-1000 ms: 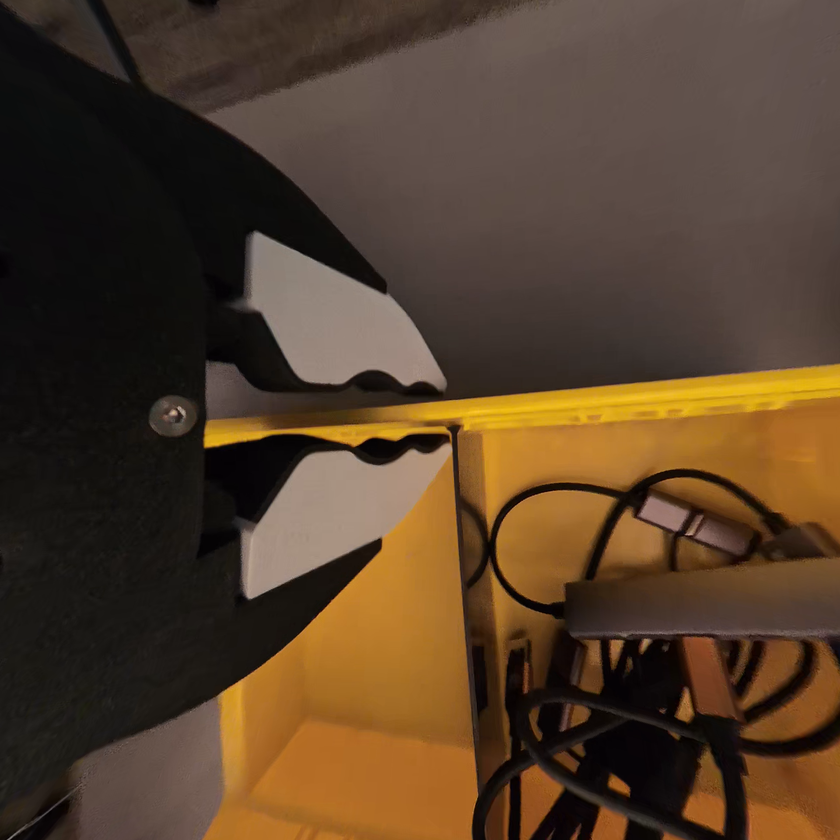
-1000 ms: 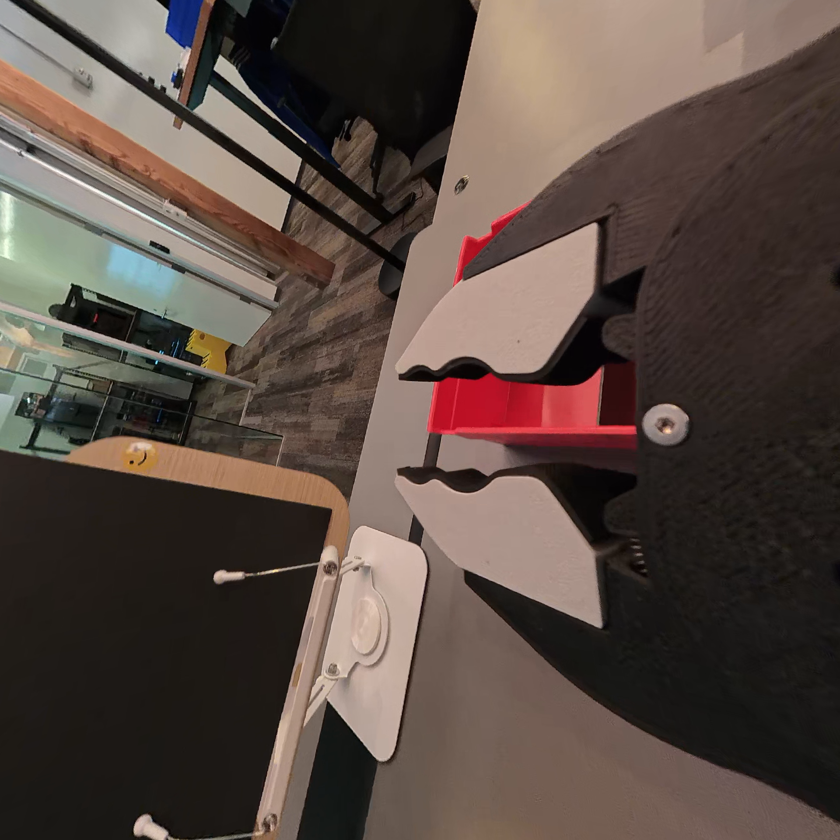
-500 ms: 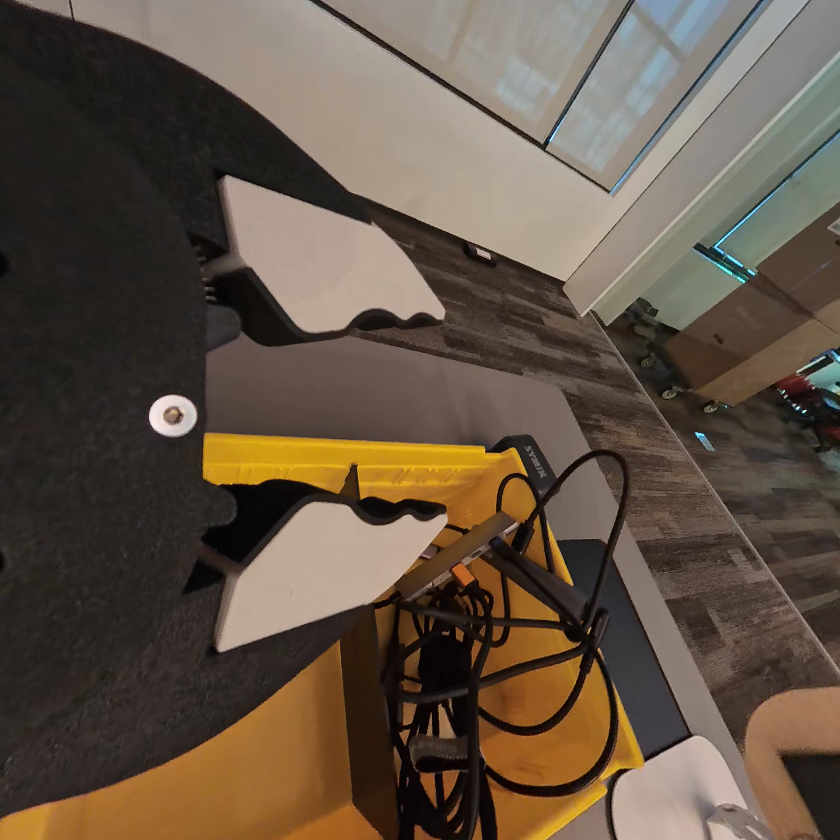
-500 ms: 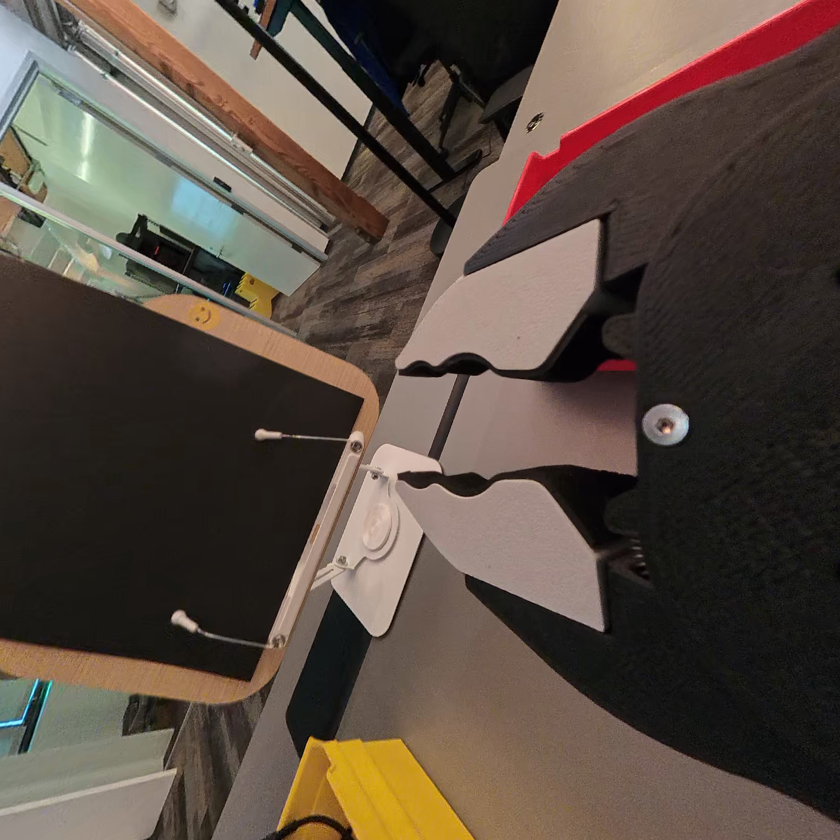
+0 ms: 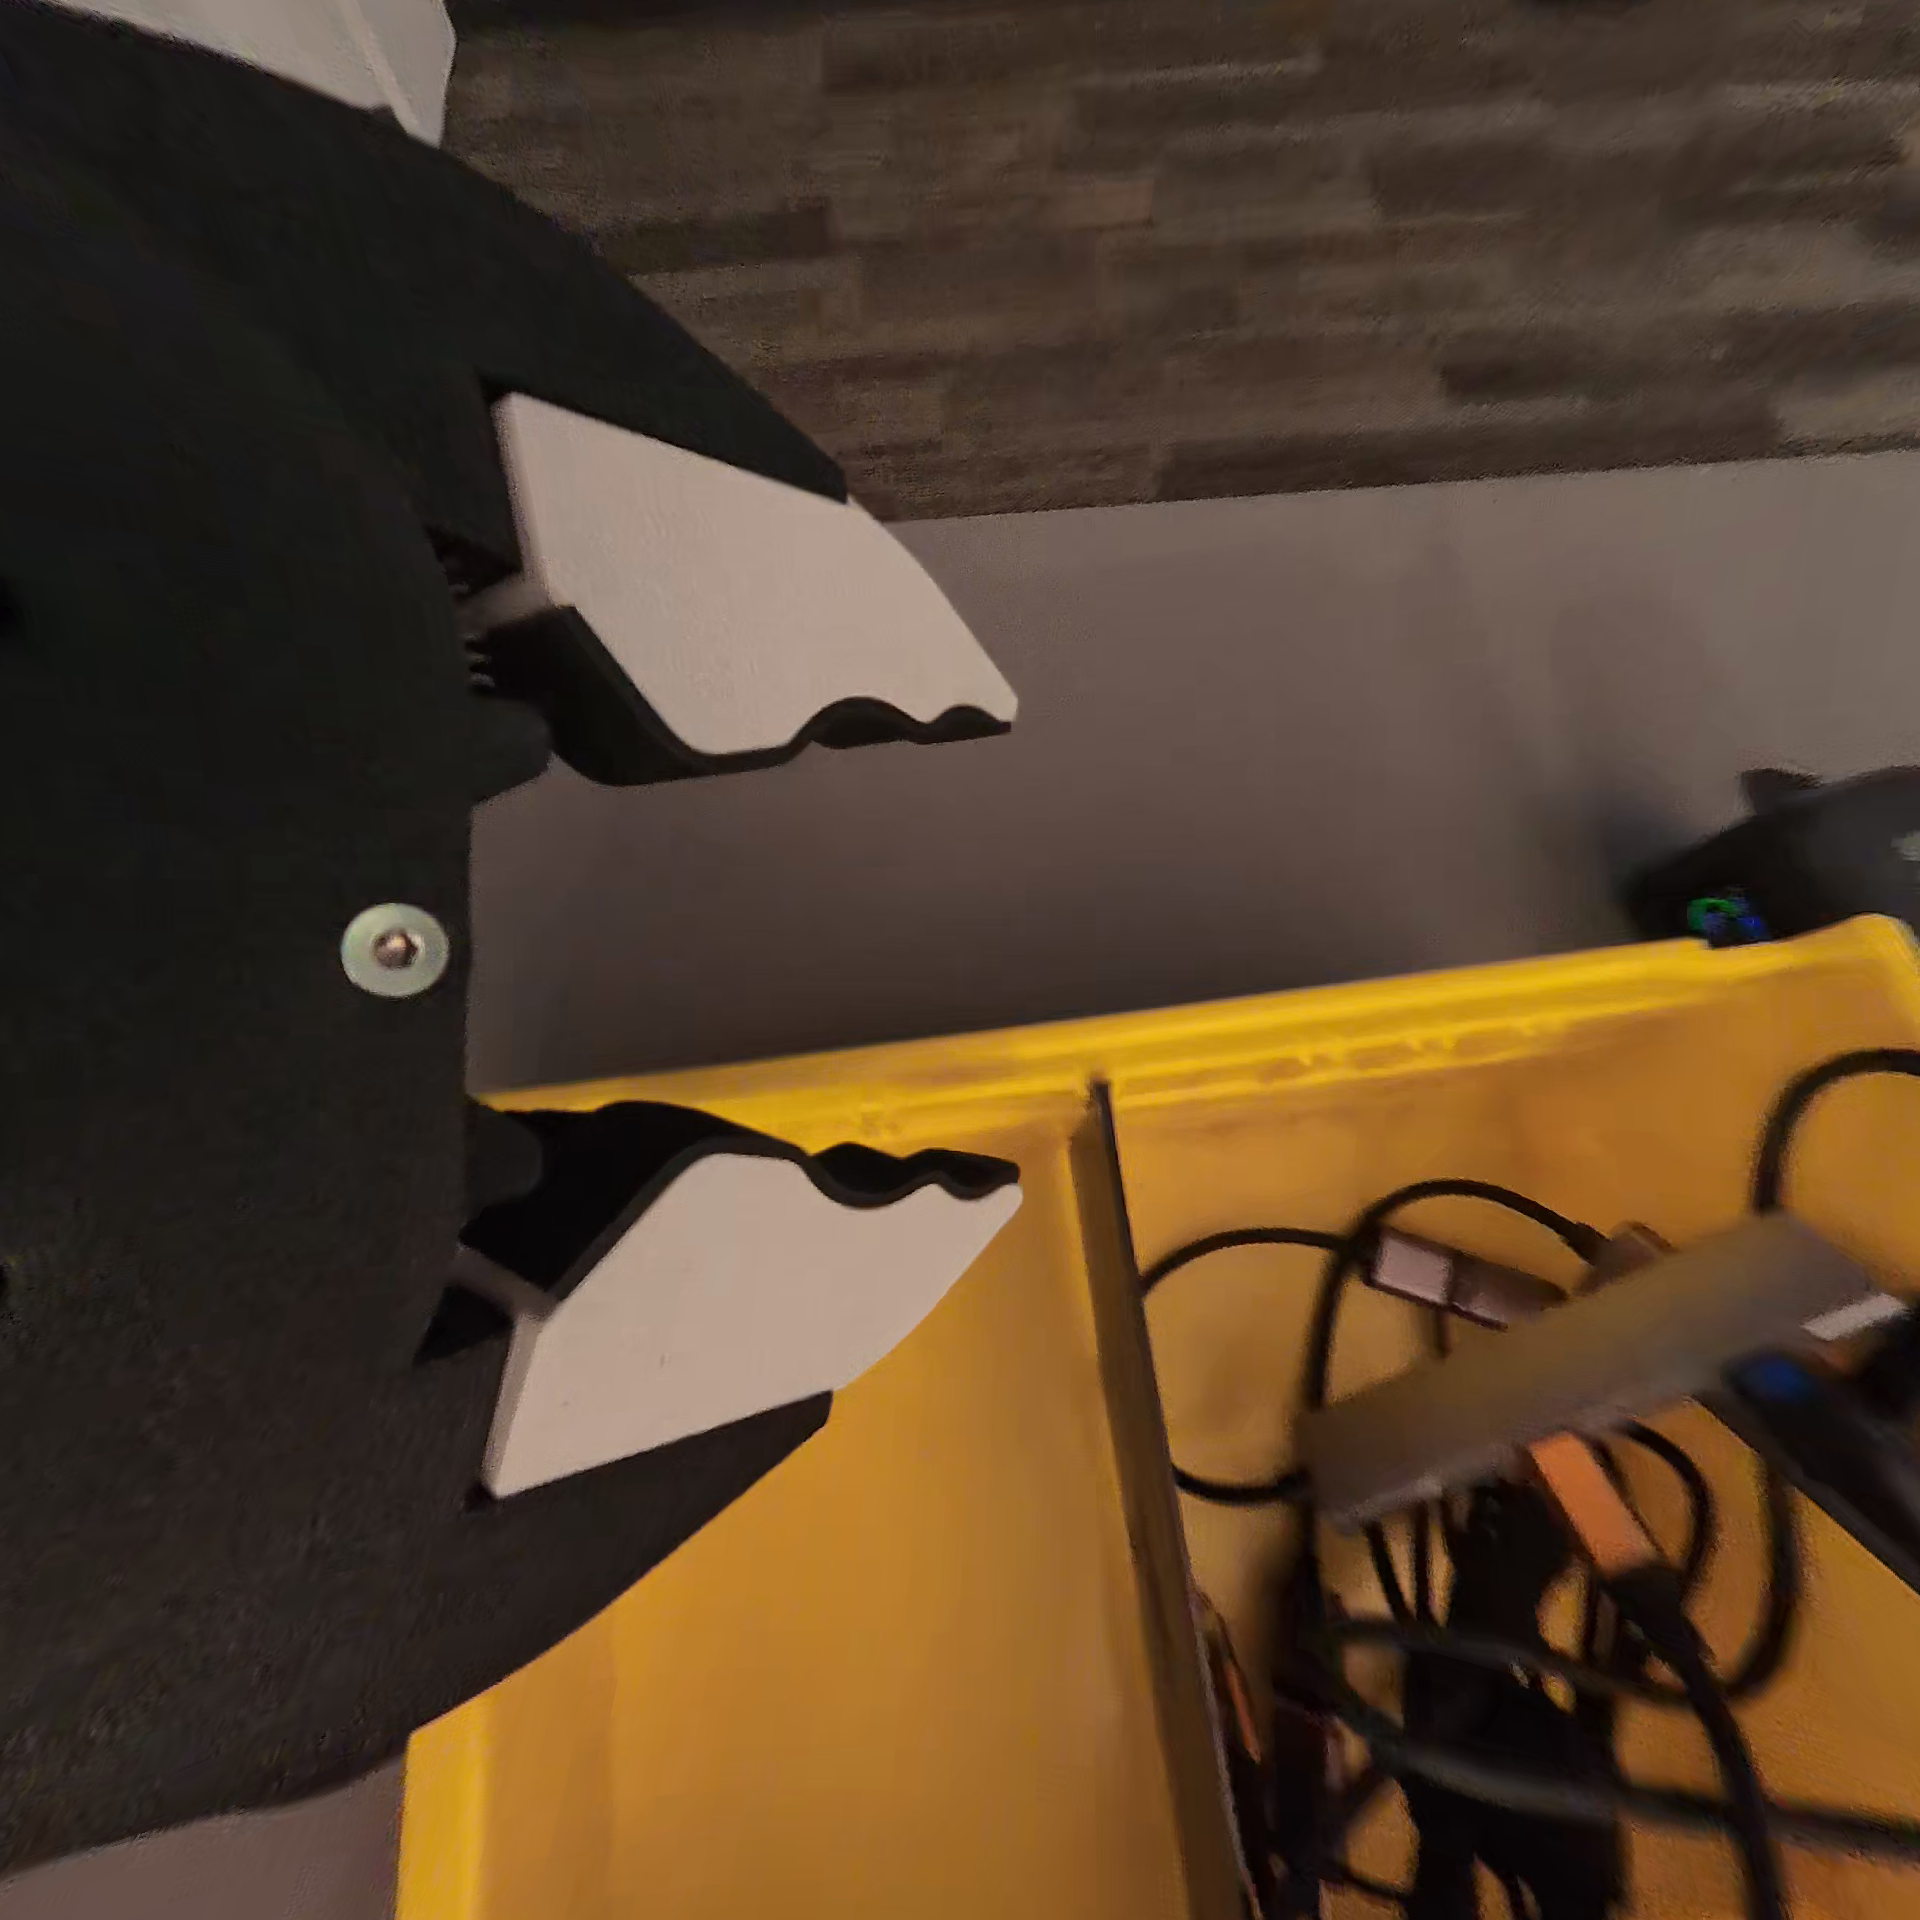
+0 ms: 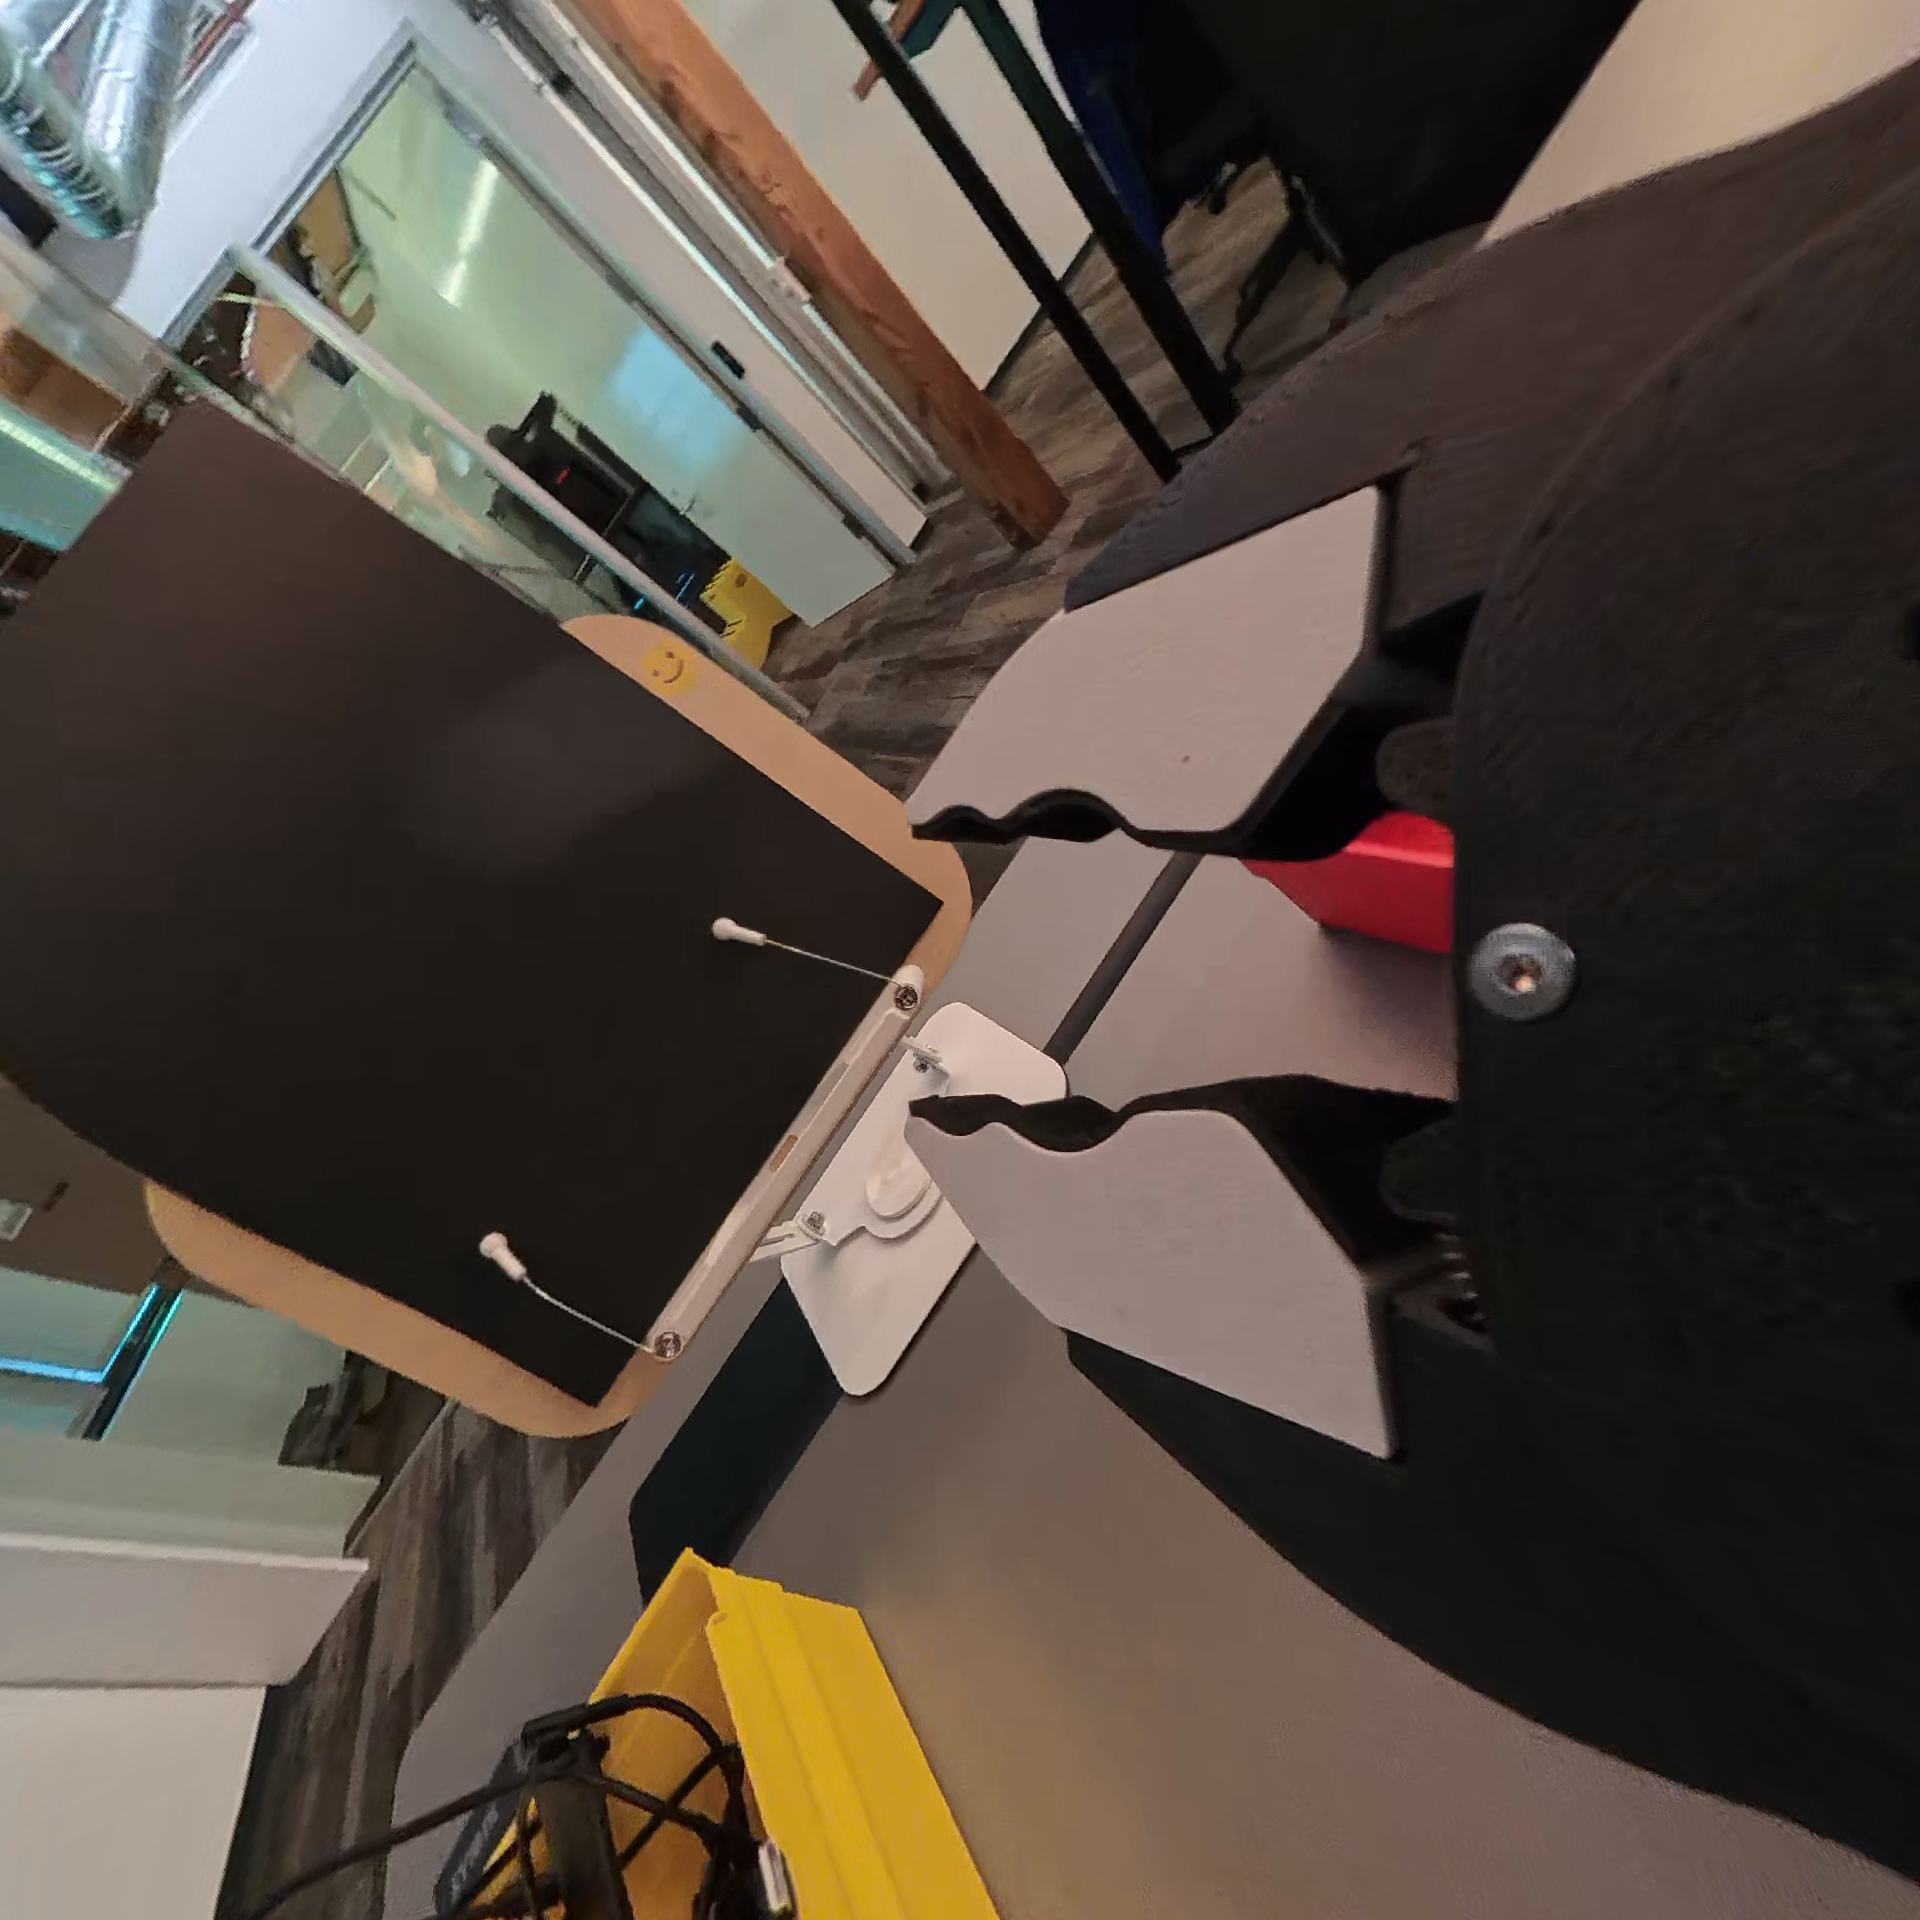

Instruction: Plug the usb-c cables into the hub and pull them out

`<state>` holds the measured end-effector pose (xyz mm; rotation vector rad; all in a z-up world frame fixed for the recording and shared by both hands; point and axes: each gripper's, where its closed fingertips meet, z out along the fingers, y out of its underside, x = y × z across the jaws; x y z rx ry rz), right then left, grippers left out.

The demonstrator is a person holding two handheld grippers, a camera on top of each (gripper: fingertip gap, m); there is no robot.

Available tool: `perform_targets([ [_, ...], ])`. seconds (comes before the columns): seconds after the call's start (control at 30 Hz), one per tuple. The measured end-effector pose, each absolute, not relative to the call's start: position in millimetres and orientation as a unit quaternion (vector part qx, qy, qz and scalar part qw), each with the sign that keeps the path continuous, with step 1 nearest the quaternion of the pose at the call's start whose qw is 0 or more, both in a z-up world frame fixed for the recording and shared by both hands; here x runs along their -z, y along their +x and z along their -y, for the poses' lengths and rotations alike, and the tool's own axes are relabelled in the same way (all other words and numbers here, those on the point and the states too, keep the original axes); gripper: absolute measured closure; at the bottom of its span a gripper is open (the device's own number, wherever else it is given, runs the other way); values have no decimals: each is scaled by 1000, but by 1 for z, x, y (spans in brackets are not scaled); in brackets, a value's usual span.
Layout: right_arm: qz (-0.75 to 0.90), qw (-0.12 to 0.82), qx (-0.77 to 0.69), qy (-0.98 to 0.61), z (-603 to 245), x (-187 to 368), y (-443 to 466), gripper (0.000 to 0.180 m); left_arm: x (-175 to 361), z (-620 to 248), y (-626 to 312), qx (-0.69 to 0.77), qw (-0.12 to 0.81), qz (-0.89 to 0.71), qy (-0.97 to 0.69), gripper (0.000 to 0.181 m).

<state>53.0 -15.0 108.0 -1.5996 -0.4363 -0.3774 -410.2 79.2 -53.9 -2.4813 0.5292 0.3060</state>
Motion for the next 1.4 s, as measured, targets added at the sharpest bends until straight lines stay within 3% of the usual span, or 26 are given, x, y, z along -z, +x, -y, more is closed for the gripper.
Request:
perform_targets([
  [0.17, 204, 671, 115, -703, 20, -128, 59, 130, 91, -65, -419, -78, 193, -206, -956, 106],
  [0.33, 176, 704, 5, -687, 30, -138, 64, 131, 101, -70, -419, -79, 179, -201, -960, 119],
  [0.5, 189, 690, 25, -698, 24, -132, 84, 131, 50, -87, -407, -124, 296, -208, -924, 124],
  [0.63, 187, 683, -22, -705, 19, -127, 85, 131, 10, -111, -338, 6, 386, -233, -893, 130],
  [0.8, 191, 675, -21, -713, 20, -121, 90, 131, 55, -154, -307, 110, 244, -167, -949, 129],
  [1.03, 209, 673, 16, -709, 22, -123, 95, 131, 90, -173, -309, 114, 188, -129, -967, 119],
  [1.3, 228, 665, 19, -711, 18, -118, 91, 131, 104, -176, -313, 60, 162, -154, -973, 127],
  [1.4, 238, 660, 25, -712, 17, -113, 88, 131, 104, -175, -303, 75, 168, -162, -970, 150],
])
